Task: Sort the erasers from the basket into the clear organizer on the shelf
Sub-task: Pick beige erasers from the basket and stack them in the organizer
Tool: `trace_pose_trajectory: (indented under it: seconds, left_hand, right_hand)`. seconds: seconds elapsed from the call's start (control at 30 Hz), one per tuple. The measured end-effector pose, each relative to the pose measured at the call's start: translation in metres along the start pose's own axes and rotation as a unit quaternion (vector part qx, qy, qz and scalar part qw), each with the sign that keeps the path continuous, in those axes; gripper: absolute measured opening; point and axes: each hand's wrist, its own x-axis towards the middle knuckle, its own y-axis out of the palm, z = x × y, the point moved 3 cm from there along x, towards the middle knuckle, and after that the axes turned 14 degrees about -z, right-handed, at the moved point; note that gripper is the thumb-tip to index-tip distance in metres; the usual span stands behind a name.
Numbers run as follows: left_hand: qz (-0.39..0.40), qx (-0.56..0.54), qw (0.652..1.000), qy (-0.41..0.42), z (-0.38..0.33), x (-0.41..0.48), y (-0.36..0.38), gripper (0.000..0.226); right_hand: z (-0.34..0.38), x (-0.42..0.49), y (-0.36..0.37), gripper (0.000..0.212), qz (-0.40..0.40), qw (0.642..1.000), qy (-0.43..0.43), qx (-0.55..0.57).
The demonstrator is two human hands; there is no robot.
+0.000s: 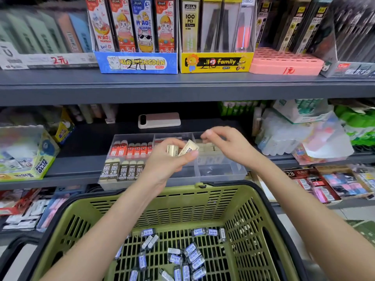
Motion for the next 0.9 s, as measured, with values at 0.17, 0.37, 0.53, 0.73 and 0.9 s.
trace_pose_trajectory:
  seconds: [0.17,0.37,0.53,0.73,0.9]
  left_hand:
    - [0.011,0.080,0.993,0.085,-0.006,0.000,0.009,0.027]
    - [0.012,0.000,0.999,0.035,-0.007,-0.001,0.009,0.019]
    - [-0.001,-0.174,0.979,-0.108,-0.003,0.005,0.003,0.022]
    - [0.019,-0.151,0.983,-0.101,0.002,0.008,-0.006,0.037]
    - [0.021,-0.135,0.989,-0.059,0.006,0.012,-0.005,0.027]
  right_hand:
    - [0.037,-0.021,-0.007,0.012,0.074,0.985,0.015,0.155]
    - [0.011,0.003,-0.037,0.017,-0.091,0.996,-0.009,0.005]
    - [-0.031,0.029,-0.026,0.025,-0.130,0.930,-0.039,-0.341]
    - [-0.050,0.034,0.006,0.025,-0.084,0.911,-0.126,-0.383]
    - [-0.062,0.035,0.021,0.024,-0.051,0.941,-0.090,-0.323]
